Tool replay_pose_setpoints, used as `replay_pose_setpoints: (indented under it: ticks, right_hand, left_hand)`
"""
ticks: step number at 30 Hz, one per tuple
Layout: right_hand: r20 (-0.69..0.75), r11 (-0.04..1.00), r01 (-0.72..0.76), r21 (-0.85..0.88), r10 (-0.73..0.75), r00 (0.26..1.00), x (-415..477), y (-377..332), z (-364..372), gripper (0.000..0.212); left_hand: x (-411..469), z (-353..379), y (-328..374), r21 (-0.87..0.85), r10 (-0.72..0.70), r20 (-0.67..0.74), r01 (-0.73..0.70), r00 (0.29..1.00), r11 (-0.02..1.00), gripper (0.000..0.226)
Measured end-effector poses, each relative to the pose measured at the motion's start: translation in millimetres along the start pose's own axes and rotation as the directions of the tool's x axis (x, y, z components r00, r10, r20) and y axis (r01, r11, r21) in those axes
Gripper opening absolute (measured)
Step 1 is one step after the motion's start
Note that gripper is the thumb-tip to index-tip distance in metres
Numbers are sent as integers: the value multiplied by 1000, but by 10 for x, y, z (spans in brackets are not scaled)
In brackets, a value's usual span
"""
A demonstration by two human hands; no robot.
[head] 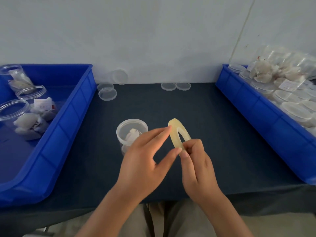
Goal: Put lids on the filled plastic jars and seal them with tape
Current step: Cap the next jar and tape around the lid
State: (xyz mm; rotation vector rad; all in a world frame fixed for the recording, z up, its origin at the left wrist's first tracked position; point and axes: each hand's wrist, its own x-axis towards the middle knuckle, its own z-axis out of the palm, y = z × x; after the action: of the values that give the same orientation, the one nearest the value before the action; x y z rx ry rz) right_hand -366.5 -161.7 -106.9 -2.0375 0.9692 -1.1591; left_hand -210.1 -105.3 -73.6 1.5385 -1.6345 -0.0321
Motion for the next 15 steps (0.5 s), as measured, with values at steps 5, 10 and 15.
replay_pose_setpoints:
  ticks: [5,10,15]
  right_hand:
    - [-23,998,37,-51,-38,999,-62,-78,-1,21]
    - [-39,992,75,-104,-79,996,-137,-114,31,13]
    - [23,998,0,-64,2,1000,-179,-110,56,23]
  left_hand:
    - [-103,28,61,-21,65,-184,-70,981,997,38]
    - [-59,-45,158,-280,-132,-240,62,962,958,10]
    - [-62,-16,112,-138,-83,-205,55,975,989,14]
